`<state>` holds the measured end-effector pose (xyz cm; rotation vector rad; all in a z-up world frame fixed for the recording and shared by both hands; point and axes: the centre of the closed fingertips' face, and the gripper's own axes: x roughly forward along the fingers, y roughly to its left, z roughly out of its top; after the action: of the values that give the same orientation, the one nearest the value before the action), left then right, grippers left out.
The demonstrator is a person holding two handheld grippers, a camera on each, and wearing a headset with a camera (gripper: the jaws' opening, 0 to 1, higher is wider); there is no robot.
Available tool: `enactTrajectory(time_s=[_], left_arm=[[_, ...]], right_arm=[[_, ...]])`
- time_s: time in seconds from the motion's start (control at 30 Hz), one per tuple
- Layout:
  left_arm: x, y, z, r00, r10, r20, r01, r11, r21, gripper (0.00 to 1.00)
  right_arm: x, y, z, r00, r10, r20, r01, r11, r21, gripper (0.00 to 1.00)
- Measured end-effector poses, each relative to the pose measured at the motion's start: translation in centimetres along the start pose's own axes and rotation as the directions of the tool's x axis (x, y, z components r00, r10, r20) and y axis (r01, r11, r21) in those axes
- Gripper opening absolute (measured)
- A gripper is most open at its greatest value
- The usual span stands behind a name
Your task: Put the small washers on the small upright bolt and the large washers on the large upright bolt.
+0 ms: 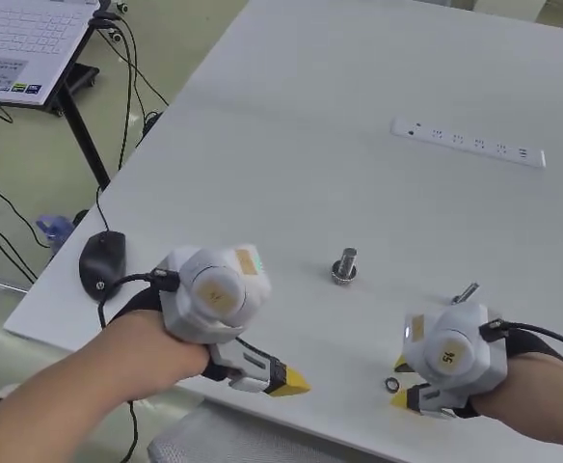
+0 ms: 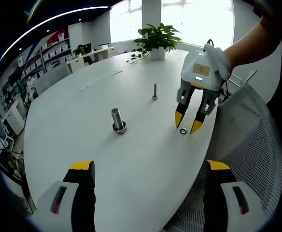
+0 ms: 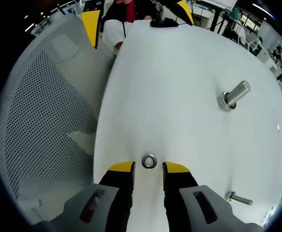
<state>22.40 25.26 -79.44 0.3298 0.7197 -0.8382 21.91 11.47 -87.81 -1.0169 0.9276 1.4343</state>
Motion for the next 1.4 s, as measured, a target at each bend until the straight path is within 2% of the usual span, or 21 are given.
enactTrajectory(time_s=[0.3,0.63,0.8,1.03,1.4], left_arm=[[-0.04,0.13,0.01,1.0000,0.005,0.005,-0.005,1.000,-0.004,0.93],[0.09,0.08,0.00,1.0000,0.005,0.009,-0.005,1.000,-0.008,0.92],[0.06,0.06,0.01,0.9999,0.005,0.010,-0.005,1.000,-0.009,0.92],[-0.03,0.14,0.12,0.9999,0.006,0.011,-0.006,1.000,-0.007,0.91],[-0.31,0.04,-0.15,0.9999,0.011,0.005,-0.011,1.000,-0.007,0.90]], right_arm=[[0.05,0.04,0.13,0.9998,-0.015,-0.008,0.015,0.999,-0.031,0.19],[0.13,-0.02,0.18,0.9998,-0.019,-0.010,0.019,1.000,-0.023,0.15],[0.24,0.02,0.24,0.9990,-0.024,-0.037,0.023,0.999,-0.035,0.14],[0.18,-0.05,0.21,0.9981,-0.020,-0.059,0.019,1.000,-0.005,0.13],[-0.10,-0.15,0.10,0.9997,-0.015,-0.021,0.017,0.998,0.057,0.12]])
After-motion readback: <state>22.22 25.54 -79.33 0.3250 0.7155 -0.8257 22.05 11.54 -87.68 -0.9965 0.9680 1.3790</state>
